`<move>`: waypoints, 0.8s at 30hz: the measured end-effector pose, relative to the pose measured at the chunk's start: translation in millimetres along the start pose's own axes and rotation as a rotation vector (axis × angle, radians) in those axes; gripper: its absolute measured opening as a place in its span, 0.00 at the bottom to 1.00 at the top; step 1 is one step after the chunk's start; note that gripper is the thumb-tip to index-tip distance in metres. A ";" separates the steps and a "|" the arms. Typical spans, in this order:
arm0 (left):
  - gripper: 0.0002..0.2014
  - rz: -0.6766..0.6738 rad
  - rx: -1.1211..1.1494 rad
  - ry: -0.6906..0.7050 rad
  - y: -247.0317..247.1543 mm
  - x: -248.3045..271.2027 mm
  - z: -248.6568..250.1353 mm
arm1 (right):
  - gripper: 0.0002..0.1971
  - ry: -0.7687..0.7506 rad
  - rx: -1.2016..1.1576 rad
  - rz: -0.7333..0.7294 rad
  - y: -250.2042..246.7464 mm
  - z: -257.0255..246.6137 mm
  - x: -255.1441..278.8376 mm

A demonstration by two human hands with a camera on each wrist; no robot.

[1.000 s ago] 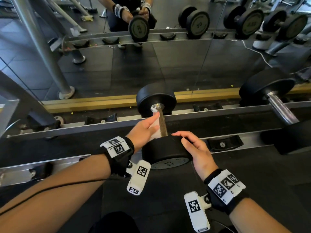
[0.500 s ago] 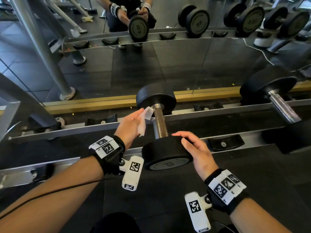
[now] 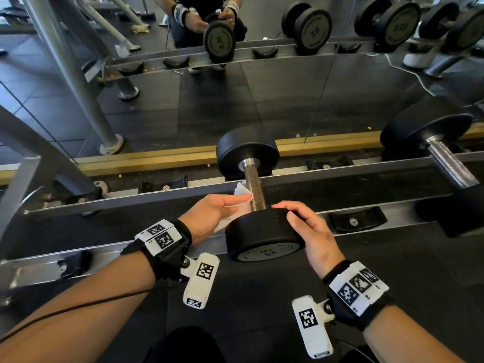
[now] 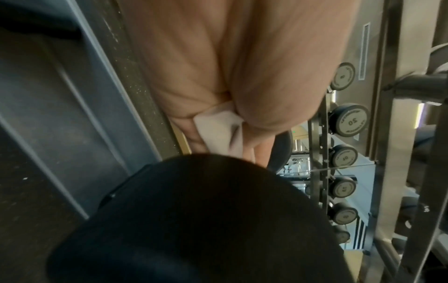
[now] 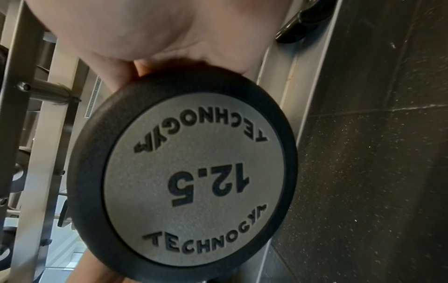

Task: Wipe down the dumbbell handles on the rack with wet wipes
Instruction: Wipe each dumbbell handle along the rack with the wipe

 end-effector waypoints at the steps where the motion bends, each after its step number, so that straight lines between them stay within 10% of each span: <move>1: 0.20 0.015 -0.027 0.006 -3.2 1.4 2.6 | 0.15 0.004 -0.007 -0.001 0.2 -0.1 -0.2; 8: 0.17 0.230 0.114 0.132 4.5 -10.8 29.4 | 0.15 0.005 -0.007 -0.001 0.1 -0.8 0.7; 24: 0.20 -0.066 -0.381 -0.030 -1.1 2.8 45.6 | 0.12 -0.011 0.109 -0.039 0.9 -4.0 0.8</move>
Point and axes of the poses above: each hand's wrist, its own x-axis away from the middle knuckle, its own y-axis out of the palm, z = x × y, the point moved 2 cm from there along -x, towards the middle knuckle, and after that the axes turned 3 degrees about x, right-handed, at the moved point
